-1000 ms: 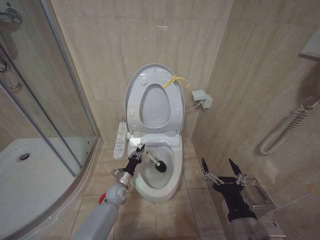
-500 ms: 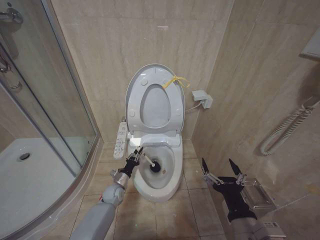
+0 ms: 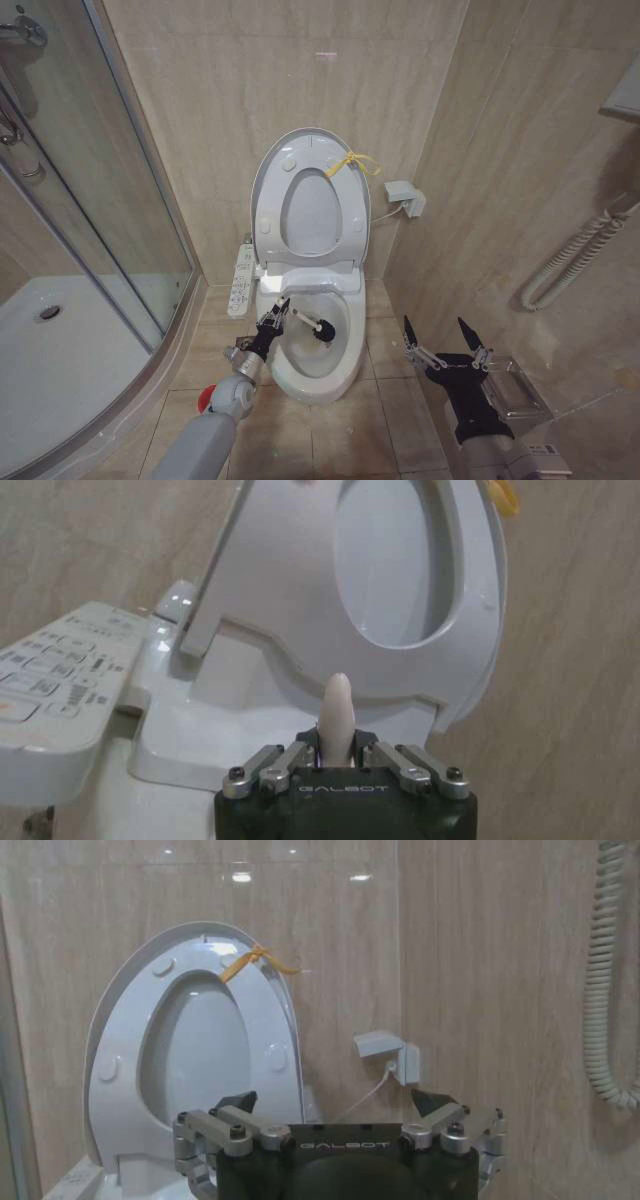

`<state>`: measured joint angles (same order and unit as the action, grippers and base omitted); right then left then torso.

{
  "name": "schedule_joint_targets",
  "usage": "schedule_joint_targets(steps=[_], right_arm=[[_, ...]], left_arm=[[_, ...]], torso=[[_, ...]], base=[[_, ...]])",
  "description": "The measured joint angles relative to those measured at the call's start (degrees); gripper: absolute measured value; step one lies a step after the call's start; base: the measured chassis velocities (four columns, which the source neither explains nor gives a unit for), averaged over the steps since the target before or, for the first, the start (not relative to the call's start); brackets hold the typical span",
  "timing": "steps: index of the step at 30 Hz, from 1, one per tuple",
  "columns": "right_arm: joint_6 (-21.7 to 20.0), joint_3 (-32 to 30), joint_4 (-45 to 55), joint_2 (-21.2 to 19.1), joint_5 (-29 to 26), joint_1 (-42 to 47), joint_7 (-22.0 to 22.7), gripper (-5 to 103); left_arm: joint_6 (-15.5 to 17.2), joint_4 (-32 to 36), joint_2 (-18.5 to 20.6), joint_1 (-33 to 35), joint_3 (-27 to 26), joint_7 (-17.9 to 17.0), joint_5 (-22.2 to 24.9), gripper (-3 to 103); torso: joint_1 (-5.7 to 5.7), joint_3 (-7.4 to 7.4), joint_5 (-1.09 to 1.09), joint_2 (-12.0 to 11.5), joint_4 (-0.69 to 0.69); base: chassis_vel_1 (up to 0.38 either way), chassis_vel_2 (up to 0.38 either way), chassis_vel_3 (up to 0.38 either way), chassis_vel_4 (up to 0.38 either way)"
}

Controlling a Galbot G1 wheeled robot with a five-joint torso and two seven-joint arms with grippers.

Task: Open the toilet lid, clean the toilet bowl with a toilet brush, close the toilet lid, and flush.

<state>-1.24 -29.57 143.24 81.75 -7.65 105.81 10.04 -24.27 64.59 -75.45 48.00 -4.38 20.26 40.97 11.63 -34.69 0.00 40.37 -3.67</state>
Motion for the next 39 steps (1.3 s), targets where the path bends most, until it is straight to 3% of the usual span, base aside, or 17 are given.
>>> schedule_joint_targets(steps=[3, 9, 12, 15, 21, 26, 33, 39], right_arm=[[0.0, 0.0, 0.0, 0.0, 0.0, 0.0, 0.0, 100], [0.0, 0.0, 0.0, 0.0, 0.0, 0.0, 0.0, 100], [0.0, 0.0, 0.0, 0.0, 0.0, 0.0, 0.0, 100], [0.0, 0.0, 0.0, 0.0, 0.0, 0.0, 0.0, 100], [0.0, 0.0, 0.0, 0.0, 0.0, 0.0, 0.0, 100], [0.0, 0.0, 0.0, 0.0, 0.0, 0.0, 0.0, 100], [0.0, 0.0, 0.0, 0.0, 0.0, 0.0, 0.0, 100], [0.0, 0.0, 0.0, 0.0, 0.0, 0.0, 0.0, 100]], left_arm=[[0.4, 1.2, 0.0, 0.0, 0.5, -0.7, 0.8, 21], [3.3, 6.1, 0.1, 1.1, 1.9, -3.0, 8.2, 21], [4.3, 8.1, 0.8, 2.2, 2.3, -4.5, 9.6, 21], [4.6, 8.8, 2.1, 3.3, 2.5, -5.2, 8.6, 21], [4.4, 8.3, 4.7, 5.1, 0.5, -6.3, 0.0, 21], [4.4, 8.7, 5.4, 5.5, -0.3, -6.9, -1.1, 21], [8.3, 16.0, 7.3, 7.4, 0.6, -8.5, 8.1, 21], [8.1, 13.5, 6.6, 7.0, 0.9, -7.7, 9.2, 21]], torso=[[0.00, 0.00, 0.00, 0.0, 0.00], [0.00, 0.00, 0.01, 0.0, 0.00], [0.00, 0.00, 0.01, 0.0, 0.01], [0.00, 0.00, 0.01, 0.0, 0.00], [0.00, 0.00, -0.01, 0.0, 0.00], [0.00, 0.00, -0.01, 0.0, 0.00], [0.00, 0.00, 0.00, 0.0, 0.01], [0.00, 0.00, 0.00, 0.0, 0.02]], base=[[0.000, 0.000, 0.000, 0.000], [0.000, 0.000, 0.000, 0.000], [0.000, 0.000, 0.000, 0.000], [0.000, 0.000, 0.000, 0.000], [0.000, 0.000, 0.000, 0.000], [0.000, 0.000, 0.000, 0.000], [0.000, 0.000, 0.000, 0.000], [0.000, 0.000, 0.000, 0.000]])
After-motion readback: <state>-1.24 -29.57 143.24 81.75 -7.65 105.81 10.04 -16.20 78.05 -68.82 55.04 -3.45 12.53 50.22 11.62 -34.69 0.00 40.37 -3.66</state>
